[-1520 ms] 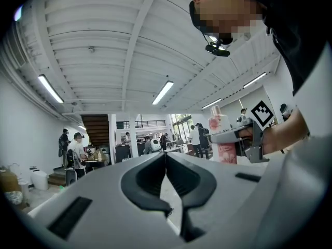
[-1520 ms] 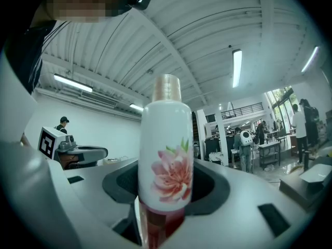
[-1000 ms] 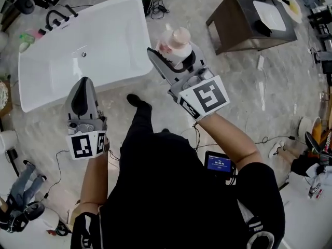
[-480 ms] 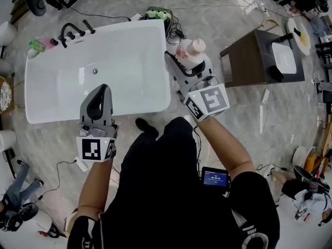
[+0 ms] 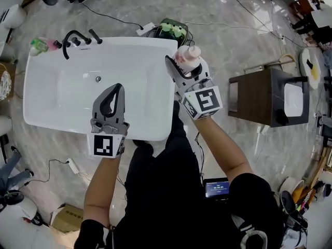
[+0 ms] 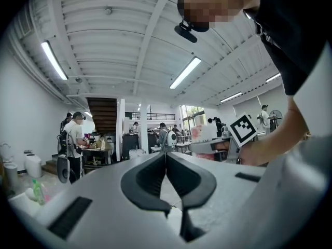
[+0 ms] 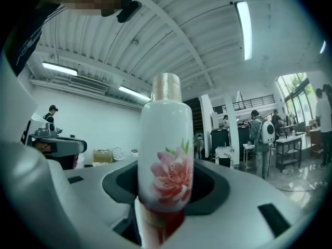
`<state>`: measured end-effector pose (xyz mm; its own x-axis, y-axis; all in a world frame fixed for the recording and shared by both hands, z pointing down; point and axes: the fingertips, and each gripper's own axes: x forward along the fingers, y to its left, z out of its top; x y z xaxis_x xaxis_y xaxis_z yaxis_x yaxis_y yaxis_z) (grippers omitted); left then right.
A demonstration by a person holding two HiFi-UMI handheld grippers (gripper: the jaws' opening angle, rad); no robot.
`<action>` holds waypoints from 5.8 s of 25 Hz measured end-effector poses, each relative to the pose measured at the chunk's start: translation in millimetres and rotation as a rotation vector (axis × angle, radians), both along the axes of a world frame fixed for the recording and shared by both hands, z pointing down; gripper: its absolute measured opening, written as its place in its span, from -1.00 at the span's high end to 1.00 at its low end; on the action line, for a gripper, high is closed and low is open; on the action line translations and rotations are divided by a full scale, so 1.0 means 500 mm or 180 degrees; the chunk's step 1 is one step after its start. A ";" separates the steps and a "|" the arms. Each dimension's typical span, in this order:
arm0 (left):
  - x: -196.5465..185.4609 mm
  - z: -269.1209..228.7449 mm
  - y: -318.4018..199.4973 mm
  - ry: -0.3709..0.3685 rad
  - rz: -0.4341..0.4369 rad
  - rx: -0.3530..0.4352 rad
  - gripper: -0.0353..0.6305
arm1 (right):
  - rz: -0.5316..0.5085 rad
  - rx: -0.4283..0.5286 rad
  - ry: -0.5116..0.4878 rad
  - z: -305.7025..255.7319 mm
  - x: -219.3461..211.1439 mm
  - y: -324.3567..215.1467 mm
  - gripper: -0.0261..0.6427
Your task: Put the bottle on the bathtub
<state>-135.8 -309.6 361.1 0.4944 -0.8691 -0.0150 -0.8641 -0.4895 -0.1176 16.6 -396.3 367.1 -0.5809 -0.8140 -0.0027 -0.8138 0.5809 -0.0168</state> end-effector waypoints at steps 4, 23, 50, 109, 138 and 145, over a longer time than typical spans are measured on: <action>0.034 0.097 -0.139 -0.0070 -0.0058 0.0019 0.86 | -0.0135 -0.0070 0.0022 0.125 -0.019 -0.164 0.24; 0.040 0.520 -0.406 0.0084 -0.0465 -0.0153 0.86 | 0.0044 -0.0247 0.0078 0.732 -0.010 -0.640 0.25; 0.051 0.664 -0.438 0.0041 -0.0539 -0.0349 0.86 | -0.0001 -0.0225 0.0187 0.949 -0.009 -0.680 0.23; -0.148 -0.062 0.102 0.0013 -0.0360 0.0088 0.86 | 0.1236 0.0067 0.0144 -0.055 -0.021 0.328 0.89; -0.036 -0.099 0.184 0.0045 -0.0521 0.0147 0.87 | 0.1190 0.0174 -0.0027 -0.101 0.104 0.373 0.90; -0.031 -0.115 0.193 0.0055 -0.0501 0.0193 0.86 | 0.1182 0.0169 -0.0091 -0.109 0.112 0.379 0.90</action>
